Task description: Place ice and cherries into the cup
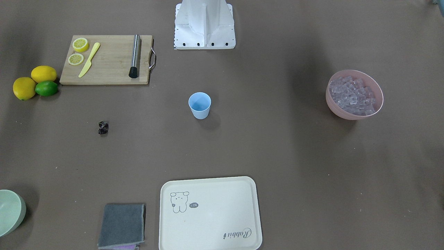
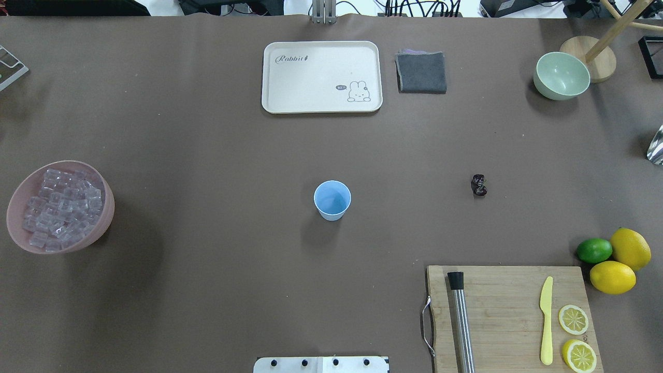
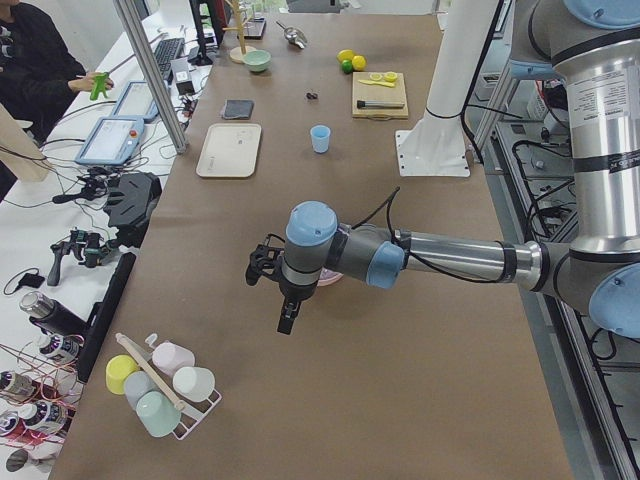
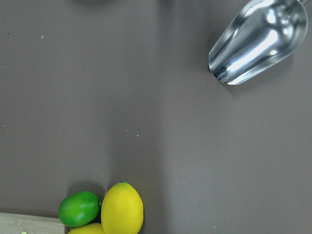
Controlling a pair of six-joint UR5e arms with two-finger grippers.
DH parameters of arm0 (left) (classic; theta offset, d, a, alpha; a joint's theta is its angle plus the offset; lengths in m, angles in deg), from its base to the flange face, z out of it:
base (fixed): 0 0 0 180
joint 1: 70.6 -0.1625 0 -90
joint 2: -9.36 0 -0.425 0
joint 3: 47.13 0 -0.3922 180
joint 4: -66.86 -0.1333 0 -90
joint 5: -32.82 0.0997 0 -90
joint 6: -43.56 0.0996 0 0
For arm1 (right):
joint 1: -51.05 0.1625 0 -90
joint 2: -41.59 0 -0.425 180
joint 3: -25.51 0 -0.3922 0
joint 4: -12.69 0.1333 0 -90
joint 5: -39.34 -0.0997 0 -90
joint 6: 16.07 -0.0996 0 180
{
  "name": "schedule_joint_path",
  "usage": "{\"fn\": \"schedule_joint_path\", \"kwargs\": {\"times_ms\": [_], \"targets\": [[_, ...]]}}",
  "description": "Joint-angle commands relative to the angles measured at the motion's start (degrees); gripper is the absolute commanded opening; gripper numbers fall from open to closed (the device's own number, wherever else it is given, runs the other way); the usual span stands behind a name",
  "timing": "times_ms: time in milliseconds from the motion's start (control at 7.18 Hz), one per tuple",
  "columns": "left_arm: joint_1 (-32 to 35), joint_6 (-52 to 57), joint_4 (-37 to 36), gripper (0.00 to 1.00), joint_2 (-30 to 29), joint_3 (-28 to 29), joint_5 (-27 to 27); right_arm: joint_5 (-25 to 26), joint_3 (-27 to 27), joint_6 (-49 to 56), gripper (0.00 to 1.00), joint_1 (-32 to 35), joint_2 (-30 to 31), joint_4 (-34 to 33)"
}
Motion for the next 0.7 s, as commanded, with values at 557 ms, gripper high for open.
{"fn": "schedule_joint_path", "kwargs": {"times_ms": [557], "targets": [[-0.12,0.09,0.1,0.98,-0.53,0.45,-0.24,0.0,-0.24,-0.09,1.0,-0.07,0.0,-0.07]]}}
